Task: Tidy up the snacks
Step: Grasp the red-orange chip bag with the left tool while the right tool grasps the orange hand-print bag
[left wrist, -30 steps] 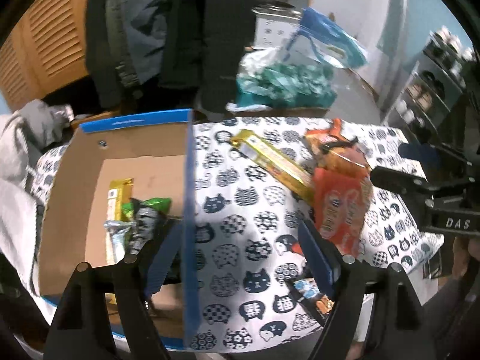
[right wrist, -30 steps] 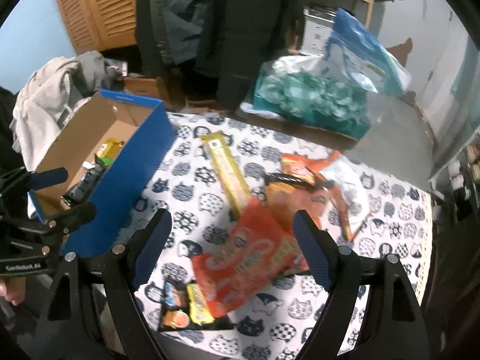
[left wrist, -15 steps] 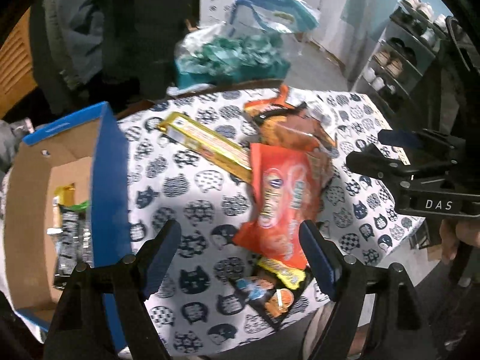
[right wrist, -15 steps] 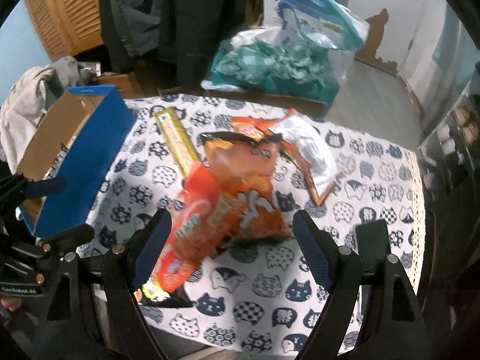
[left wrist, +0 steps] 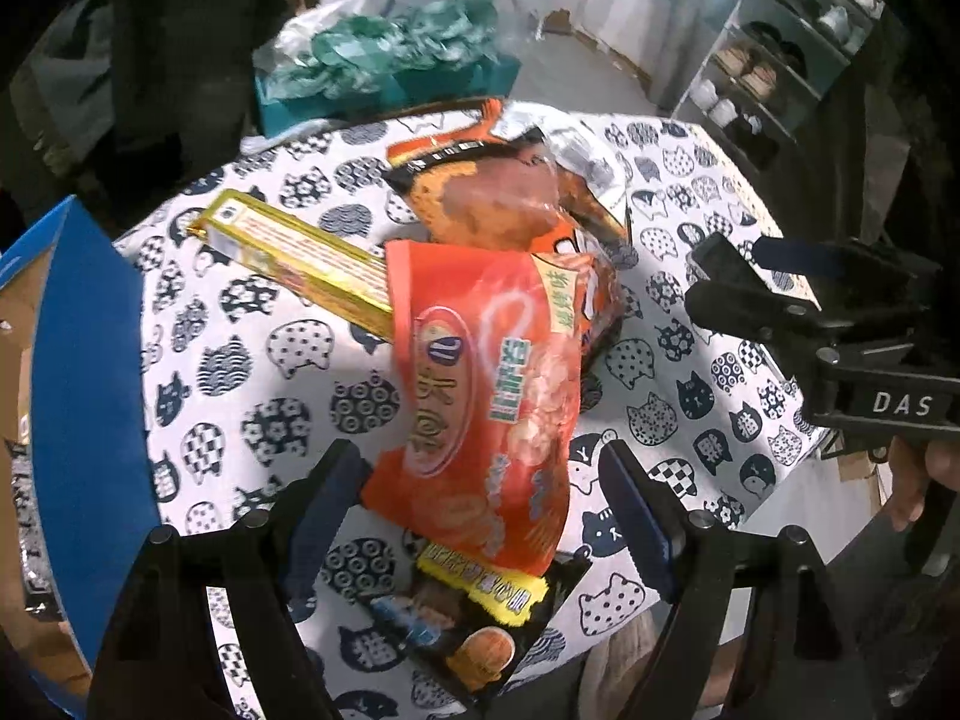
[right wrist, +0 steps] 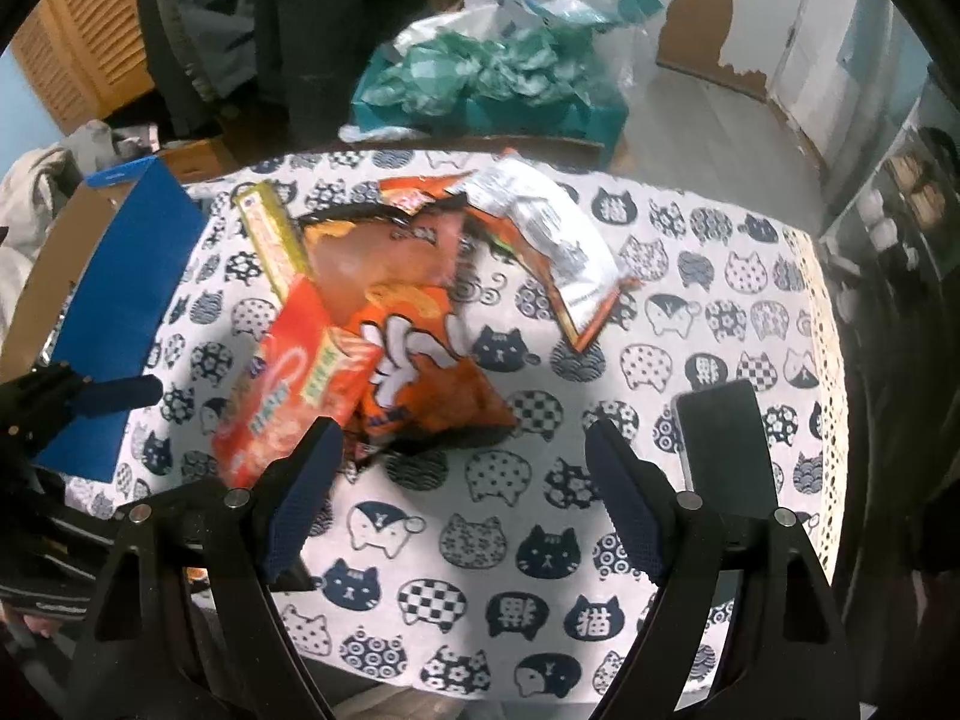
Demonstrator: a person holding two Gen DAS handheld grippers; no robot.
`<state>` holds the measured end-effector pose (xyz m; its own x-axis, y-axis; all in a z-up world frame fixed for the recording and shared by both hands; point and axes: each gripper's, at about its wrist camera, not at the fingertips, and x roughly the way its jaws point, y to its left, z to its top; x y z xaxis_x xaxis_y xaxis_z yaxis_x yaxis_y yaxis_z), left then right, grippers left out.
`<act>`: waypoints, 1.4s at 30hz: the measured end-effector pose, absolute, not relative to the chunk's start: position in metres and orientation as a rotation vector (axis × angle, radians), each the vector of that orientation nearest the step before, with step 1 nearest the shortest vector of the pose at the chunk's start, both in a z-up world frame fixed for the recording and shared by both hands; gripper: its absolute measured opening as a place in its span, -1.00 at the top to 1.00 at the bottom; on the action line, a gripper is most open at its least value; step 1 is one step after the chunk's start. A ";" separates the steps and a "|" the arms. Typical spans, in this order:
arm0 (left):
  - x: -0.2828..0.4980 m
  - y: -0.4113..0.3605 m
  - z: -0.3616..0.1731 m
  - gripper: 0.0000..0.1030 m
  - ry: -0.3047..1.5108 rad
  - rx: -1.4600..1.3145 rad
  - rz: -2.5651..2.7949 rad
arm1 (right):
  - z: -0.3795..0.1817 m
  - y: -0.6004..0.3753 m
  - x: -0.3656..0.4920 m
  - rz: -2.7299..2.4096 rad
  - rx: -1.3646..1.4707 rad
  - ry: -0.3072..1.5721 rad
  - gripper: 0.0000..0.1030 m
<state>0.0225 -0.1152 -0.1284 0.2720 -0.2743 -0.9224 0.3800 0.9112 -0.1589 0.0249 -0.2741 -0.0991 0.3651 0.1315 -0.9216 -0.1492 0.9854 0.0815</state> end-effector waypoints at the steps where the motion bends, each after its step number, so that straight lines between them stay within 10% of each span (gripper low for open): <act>1: 0.024 -0.118 -0.132 -0.61 1.227 0.101 -0.443 | -0.102 -0.277 0.025 0.176 -0.013 1.188 -0.60; 18: 0.047 -0.126 -0.182 -0.69 1.328 0.015 -0.408 | -0.123 -0.296 0.037 0.145 0.025 1.231 -0.60; 25: 0.046 -0.124 -0.178 0.21 1.283 0.057 -0.421 | -0.127 -0.293 0.041 0.151 0.025 1.234 -0.60; 42: 0.047 -0.076 -0.135 0.27 1.179 -0.019 -0.337 | -0.145 -0.249 0.069 0.295 -0.009 1.215 -0.60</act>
<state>0.0470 -0.0763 -0.1352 0.3381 -0.2687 -0.9019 0.2488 0.9498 -0.1897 0.0688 -0.2489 -0.1454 0.3152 0.2192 -0.9234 -0.2291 0.9618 0.1502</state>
